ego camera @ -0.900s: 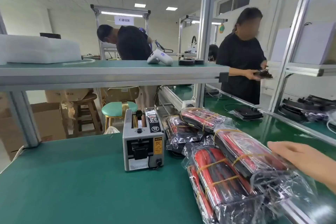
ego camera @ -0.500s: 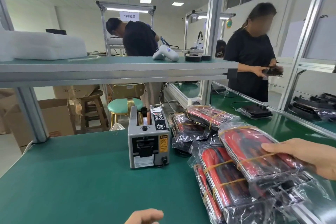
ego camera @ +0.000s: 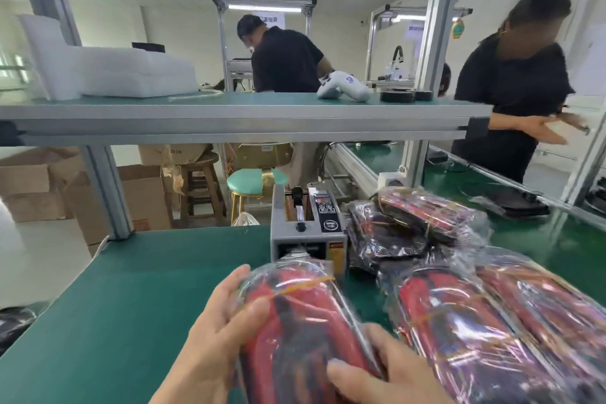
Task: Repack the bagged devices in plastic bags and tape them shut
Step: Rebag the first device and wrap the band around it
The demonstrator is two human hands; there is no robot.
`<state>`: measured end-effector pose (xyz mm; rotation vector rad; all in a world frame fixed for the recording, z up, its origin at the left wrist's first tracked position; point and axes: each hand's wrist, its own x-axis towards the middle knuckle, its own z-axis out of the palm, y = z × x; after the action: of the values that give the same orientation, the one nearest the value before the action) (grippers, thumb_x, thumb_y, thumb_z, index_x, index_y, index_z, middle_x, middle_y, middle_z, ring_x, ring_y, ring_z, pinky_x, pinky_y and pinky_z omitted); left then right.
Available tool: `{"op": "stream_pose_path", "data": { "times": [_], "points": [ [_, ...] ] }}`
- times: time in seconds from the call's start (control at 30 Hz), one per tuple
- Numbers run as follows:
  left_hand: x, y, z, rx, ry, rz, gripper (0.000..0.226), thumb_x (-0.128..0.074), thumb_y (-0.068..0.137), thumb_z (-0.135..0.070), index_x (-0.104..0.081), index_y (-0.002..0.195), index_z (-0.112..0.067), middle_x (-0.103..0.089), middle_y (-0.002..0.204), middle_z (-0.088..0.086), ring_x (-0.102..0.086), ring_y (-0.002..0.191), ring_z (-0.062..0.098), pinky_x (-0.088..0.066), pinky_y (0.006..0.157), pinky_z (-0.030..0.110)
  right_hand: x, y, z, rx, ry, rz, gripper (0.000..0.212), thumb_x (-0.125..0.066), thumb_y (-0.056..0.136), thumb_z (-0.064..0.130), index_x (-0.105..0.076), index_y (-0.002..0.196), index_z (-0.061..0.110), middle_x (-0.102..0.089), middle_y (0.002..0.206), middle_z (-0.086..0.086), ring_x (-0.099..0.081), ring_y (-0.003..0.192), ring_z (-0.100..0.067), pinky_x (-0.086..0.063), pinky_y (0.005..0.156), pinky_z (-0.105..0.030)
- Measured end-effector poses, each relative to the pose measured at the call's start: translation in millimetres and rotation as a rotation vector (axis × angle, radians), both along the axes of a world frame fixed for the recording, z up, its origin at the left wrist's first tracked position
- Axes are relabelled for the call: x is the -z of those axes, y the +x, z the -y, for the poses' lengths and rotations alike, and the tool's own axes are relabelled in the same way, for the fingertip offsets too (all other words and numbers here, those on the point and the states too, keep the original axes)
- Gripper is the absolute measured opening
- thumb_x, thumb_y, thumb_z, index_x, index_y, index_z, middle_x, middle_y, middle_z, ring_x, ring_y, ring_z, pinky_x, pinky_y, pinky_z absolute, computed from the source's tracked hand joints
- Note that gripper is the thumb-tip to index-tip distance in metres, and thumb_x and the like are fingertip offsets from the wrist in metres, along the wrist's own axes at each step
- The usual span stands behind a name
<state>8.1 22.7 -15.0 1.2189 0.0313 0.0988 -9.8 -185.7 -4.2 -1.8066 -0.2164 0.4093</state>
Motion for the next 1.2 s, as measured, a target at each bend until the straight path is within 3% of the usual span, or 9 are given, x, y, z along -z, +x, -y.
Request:
{"op": "stream_pose_path", "data": {
  "times": [0.17,0.27,0.37,0.43,0.6,0.77,0.87,0.97,1.2],
  "points": [
    [23,-11,-32,-0.058,0.015,0.055,0.067,-0.088,0.047,0.0,-0.07,0.107,-0.023,-0.071,0.099,0.021,-0.07,0.079,0.029,-0.058,0.07,0.036,58,13,-36,-0.044,0.099,0.057,0.046,-0.074,0.065,0.038,-0.062,0.108,0.031,-0.072,0.088,0.015,-0.065,0.078,0.003,-0.045,0.071,-0.009],
    [33,-16,-38,-0.085,0.058,0.132,0.062,-0.084,0.047,0.009,-0.072,0.101,-0.02,-0.07,0.096,0.023,-0.067,0.072,0.026,-0.058,0.068,0.031,59,21,-42,-0.198,0.02,0.057,0.046,-0.076,0.07,0.042,-0.058,0.112,0.046,-0.071,0.106,0.012,-0.066,0.099,-0.004,-0.049,0.087,-0.018],
    [33,-21,-40,-0.054,0.111,0.249,0.059,-0.087,0.046,-0.002,-0.072,0.1,-0.02,-0.071,0.105,0.015,-0.069,0.083,0.025,-0.056,0.074,0.027,53,34,-38,-0.207,0.023,0.118,0.063,-0.075,0.066,0.057,-0.051,0.124,0.05,-0.059,0.127,0.024,-0.053,0.121,0.002,-0.04,0.106,-0.027],
    [32,-21,-38,-0.055,0.194,0.319,0.056,-0.087,0.045,-0.013,-0.072,0.098,-0.022,-0.068,0.116,0.005,-0.069,0.095,0.018,-0.053,0.079,0.022,41,42,-38,-0.202,0.086,0.163,0.065,-0.072,0.067,0.06,-0.053,0.127,0.046,-0.058,0.129,0.026,-0.053,0.121,0.003,-0.042,0.1,-0.02],
    [29,-20,-27,0.002,0.291,0.37,0.063,-0.084,0.053,-0.012,-0.065,0.111,-0.031,-0.066,0.117,0.002,-0.068,0.094,0.019,-0.052,0.08,0.025,7,47,-56,-0.127,0.261,0.265,0.025,-0.074,0.08,0.038,-0.075,0.101,0.023,-0.072,0.1,0.01,-0.067,0.093,-0.005,-0.049,0.078,-0.016],
    [28,-22,-28,-0.029,0.269,0.396,0.068,-0.084,0.05,-0.011,-0.066,0.113,-0.031,-0.068,0.116,0.004,-0.068,0.096,0.021,-0.053,0.083,0.026,-1,38,-54,0.007,0.244,0.714,0.004,-0.075,0.08,0.027,-0.075,0.078,0.024,-0.067,0.086,0.004,-0.064,0.085,-0.015,-0.048,0.079,-0.023],
    [32,-23,-32,-0.056,0.2,0.394,0.074,-0.085,0.046,0.001,-0.067,0.114,-0.024,-0.069,0.115,0.007,-0.069,0.097,0.022,-0.054,0.082,0.025,5,26,-48,0.006,0.16,0.87,0.007,-0.066,0.087,0.033,-0.071,0.091,0.029,-0.065,0.095,0.008,-0.064,0.092,-0.016,-0.049,0.081,-0.019],
    [32,-24,-33,-0.062,0.156,0.384,0.076,-0.078,0.044,0.013,-0.068,0.112,-0.021,-0.069,0.114,0.007,-0.069,0.096,0.022,-0.055,0.08,0.026,4,29,-47,0.038,0.037,0.664,0.027,-0.06,0.088,0.051,-0.06,0.113,0.04,-0.059,0.111,0.019,-0.056,0.109,-0.006,-0.043,0.092,-0.02],
    [41,-35,2,-0.461,0.479,0.433,0.062,-0.081,0.043,-0.009,-0.066,0.102,-0.017,-0.071,0.104,0.001,-0.069,0.091,0.018,-0.053,0.079,0.019,17,3,-68,0.078,-0.21,0.563,0.07,-0.057,0.051,0.082,-0.042,0.115,0.055,-0.033,0.124,0.038,-0.035,0.123,0.011,-0.039,0.098,-0.016]
  ]
}}
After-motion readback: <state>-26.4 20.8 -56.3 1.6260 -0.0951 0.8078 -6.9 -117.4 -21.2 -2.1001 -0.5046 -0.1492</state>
